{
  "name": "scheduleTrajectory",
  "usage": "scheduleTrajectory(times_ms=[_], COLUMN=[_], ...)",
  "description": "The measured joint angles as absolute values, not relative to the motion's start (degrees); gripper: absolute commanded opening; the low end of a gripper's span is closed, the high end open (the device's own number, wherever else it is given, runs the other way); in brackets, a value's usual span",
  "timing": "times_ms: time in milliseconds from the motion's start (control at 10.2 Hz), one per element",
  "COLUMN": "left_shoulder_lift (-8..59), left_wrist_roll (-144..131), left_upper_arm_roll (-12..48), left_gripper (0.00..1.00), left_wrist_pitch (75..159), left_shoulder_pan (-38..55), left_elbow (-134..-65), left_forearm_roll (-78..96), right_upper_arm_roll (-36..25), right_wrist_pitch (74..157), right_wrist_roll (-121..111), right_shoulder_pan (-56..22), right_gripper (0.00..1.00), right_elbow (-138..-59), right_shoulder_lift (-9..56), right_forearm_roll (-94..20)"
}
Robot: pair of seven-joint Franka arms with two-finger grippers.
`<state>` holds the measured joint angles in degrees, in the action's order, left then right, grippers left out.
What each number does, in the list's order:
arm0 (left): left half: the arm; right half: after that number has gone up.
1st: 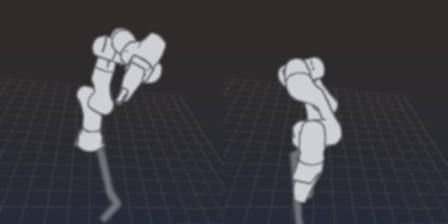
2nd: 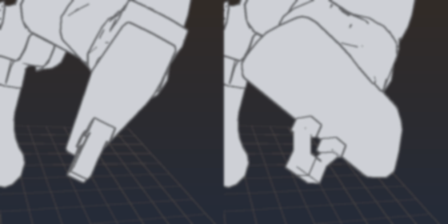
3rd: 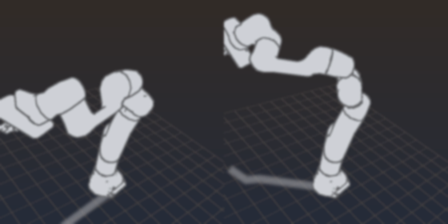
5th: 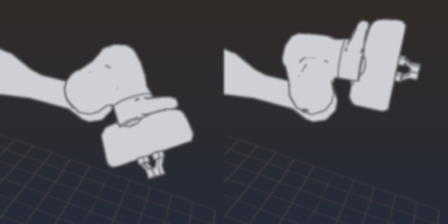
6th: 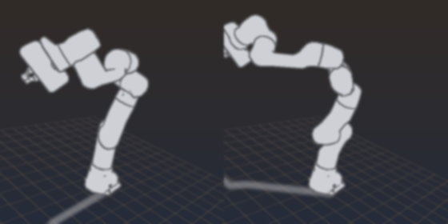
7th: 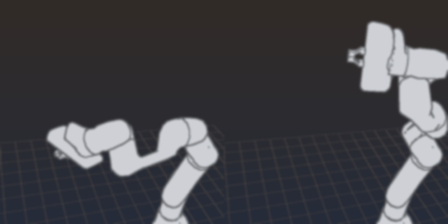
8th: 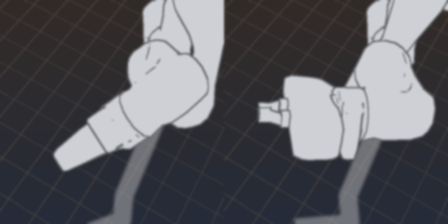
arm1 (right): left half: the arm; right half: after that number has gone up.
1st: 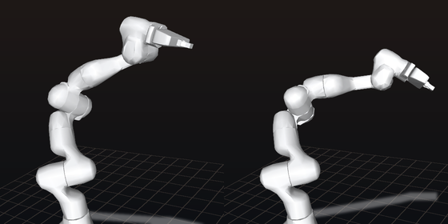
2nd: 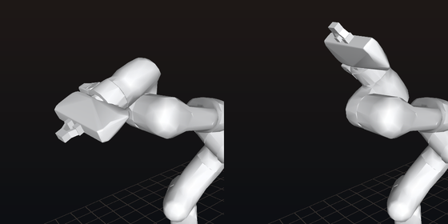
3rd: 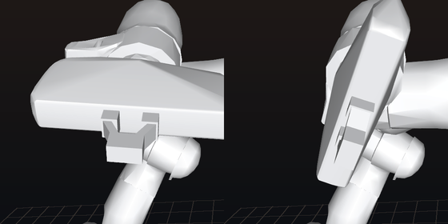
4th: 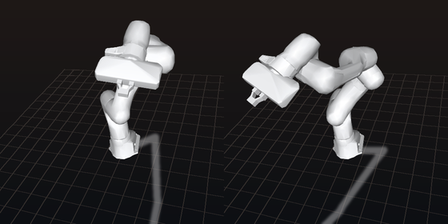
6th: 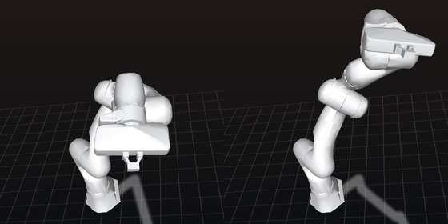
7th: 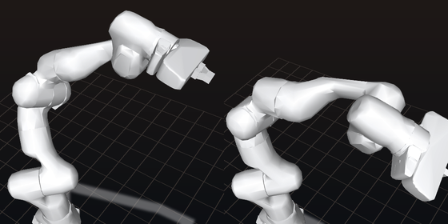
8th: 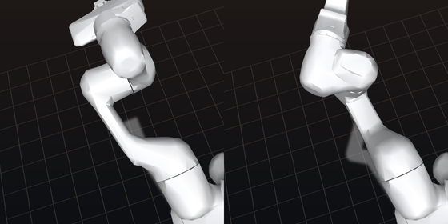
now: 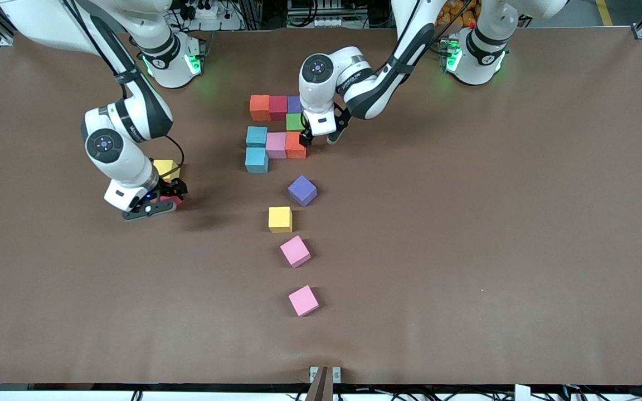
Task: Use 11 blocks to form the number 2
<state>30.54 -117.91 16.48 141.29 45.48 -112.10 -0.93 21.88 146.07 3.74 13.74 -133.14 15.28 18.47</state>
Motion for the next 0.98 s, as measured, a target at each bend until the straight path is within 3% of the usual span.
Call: scheduleTrajectory(times_ms=[492,886,984], left_shoulder_lift=[29.4,30.2,32.2], left_wrist_roll=[-103.8,-100.3,-98.2], left_upper_arm_roll=[16.3,16.5,16.6], left_gripper=[1.00,1.00,1.00], left_wrist_pitch=[141.3,141.2,141.2], left_shoulder_pan=[35.8,33.7,34.6], left_elbow=[-111.4,-103.4,-101.4], left_forearm_roll=[-1.0,-2.1,-4.0], right_upper_arm_roll=[21.9,21.9,21.9], right_wrist_pitch=[147.9,151.6,151.7], right_wrist_roll=[-1.8,-2.9,-2.9], right_shoulder_pan=[15.5,17.1,17.1], right_gripper=[1.00,0.98,0.36], right_elbow=[-134.8,-137.1,-137.3], right_shoulder_lift=[15.3,16.0,16.1], right_forearm_roll=[18.5,18.5,18.5])
